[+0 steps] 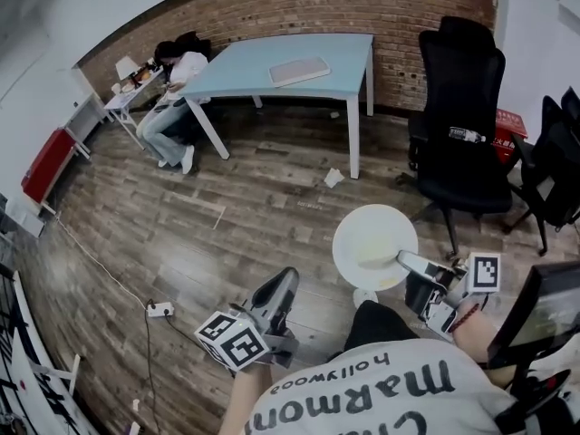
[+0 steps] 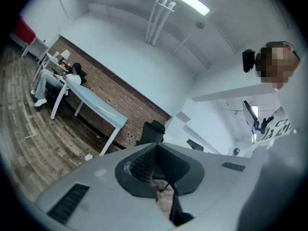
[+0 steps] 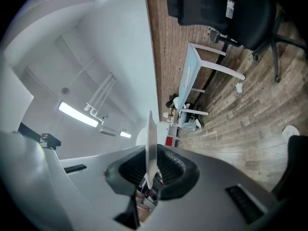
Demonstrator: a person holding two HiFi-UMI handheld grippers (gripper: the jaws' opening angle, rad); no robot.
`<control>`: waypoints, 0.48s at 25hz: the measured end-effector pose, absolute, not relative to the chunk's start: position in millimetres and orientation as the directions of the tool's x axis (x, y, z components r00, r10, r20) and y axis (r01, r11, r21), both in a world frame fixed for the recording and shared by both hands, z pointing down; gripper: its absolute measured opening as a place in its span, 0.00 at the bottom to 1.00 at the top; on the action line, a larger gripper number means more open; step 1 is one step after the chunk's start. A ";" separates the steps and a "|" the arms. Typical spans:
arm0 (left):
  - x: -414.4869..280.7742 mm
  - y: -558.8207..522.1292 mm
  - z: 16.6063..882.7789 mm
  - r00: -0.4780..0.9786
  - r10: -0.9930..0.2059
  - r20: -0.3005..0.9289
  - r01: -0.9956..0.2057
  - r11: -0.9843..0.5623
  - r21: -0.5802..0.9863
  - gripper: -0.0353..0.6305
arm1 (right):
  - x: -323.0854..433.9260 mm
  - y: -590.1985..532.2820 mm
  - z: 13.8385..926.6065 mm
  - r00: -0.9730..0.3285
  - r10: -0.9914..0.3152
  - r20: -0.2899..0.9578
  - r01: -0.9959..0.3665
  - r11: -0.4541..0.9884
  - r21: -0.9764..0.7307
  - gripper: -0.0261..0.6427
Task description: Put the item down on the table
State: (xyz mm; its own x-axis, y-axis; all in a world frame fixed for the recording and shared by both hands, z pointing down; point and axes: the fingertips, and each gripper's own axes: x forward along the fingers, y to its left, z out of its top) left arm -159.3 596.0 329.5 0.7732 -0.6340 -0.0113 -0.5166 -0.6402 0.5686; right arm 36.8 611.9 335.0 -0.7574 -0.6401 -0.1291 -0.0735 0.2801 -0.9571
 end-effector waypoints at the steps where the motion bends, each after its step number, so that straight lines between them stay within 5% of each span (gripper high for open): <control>1: -161.4 586.4 330.0 0.768 -0.640 -0.015 -0.512 -0.628 0.586 0.06 | 38.3 599.8 335.0 -0.758 -0.638 -0.137 -0.068 0.286 -0.956 0.09; 12: -116.2 447.3 342.8 0.787 -0.612 0.082 -0.545 -0.625 0.559 0.06 | 91.0 434.5 312.6 -0.728 -0.666 -0.164 -0.066 0.306 -0.950 0.09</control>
